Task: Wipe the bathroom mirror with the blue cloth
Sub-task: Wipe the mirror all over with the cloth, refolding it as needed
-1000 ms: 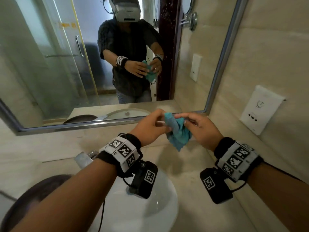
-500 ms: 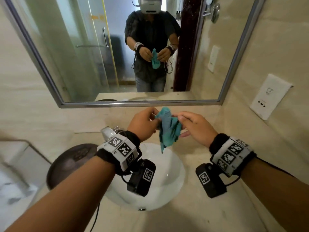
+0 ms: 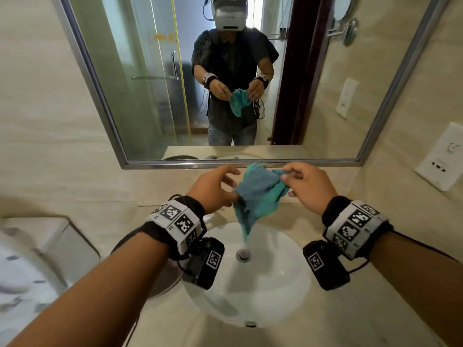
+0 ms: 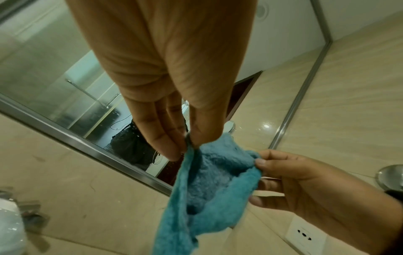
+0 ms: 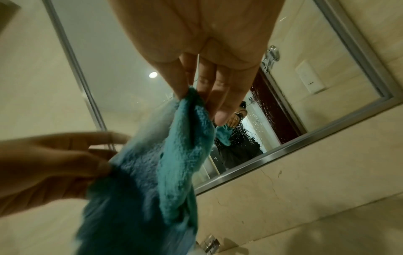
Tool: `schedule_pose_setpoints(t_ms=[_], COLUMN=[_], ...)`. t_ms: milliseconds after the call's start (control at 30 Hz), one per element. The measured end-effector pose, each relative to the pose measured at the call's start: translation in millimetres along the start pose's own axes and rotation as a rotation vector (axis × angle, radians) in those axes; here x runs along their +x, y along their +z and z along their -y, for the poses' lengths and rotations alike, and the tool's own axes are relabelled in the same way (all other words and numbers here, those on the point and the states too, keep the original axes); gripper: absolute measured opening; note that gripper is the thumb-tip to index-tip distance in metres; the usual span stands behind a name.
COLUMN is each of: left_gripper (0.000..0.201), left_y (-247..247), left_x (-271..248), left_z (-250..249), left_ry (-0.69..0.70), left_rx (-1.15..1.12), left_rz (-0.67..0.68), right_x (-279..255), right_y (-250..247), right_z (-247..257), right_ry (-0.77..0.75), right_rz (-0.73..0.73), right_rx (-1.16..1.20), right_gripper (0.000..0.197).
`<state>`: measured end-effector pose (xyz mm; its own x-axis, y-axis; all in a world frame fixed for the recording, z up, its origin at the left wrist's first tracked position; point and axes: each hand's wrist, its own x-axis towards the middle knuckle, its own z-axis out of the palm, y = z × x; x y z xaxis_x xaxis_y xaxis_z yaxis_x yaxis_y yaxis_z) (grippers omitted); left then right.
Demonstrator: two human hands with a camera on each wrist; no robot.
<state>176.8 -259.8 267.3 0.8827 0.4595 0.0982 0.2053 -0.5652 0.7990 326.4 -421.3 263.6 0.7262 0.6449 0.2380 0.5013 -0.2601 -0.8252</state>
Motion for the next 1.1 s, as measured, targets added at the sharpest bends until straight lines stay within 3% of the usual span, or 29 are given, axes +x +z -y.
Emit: schedule_pose_setpoints(t_ms=[100, 200, 267, 333, 467, 567, 700, 800, 833, 933, 1100], left_gripper=[0.011, 0.009, 0.008, 0.018, 0.072, 0.081, 0.064, 0.019, 0.007, 0.016, 0.01], left_y=[-27, -47, -57, -66, -76, -77, -73, -74, -75, -78, -85], left_x=[1, 2, 0, -3, -7, -4, -4, -5, -6, -12, -16], left_z=[21, 38, 49, 57, 64, 68, 77, 84, 85, 83, 71], left_ry=[0.023, 0.01, -0.026, -0.045, -0.01, 0.056, 0.06, 0.004, -0.022, -0.06, -0.09], left_rx=[0.203, 0.305, 0.367, 0.39, 0.152, -0.034, -0.008, -0.091, -0.124, -0.253, -0.388], left_rz=[0.026, 0.049, 0.099, 0.181, 0.289, 0.29, 0.326, 0.262, 0.244, 0.193, 0.073], right_x=[12, 18, 19, 20, 16, 13, 15, 17, 17, 18, 19], right_y=[13, 31, 46, 60, 81, 90, 95, 91, 87, 81, 83], right_z=[15, 29, 37, 48, 74, 91, 100, 100, 99, 92, 85], right_ry=[0.006, 0.029, 0.047, 0.053, 0.069, 0.055, 0.088, 0.118, 0.117, 0.076, 0.048], right_rz=[-0.054, -0.065, -0.042, 0.025, 0.241, 0.328, 0.338, 0.369, 0.388, 0.411, 0.408], right_rx=[0.001, 0.012, 0.025, 0.041, 0.071, 0.103, 0.242, 0.327, 0.252, -0.1, -0.192], right_gripper=[0.013, 0.022, 0.018, 0.016, 0.017, 0.019, 0.019, 0.006, 0.019, 0.044, 0.02])
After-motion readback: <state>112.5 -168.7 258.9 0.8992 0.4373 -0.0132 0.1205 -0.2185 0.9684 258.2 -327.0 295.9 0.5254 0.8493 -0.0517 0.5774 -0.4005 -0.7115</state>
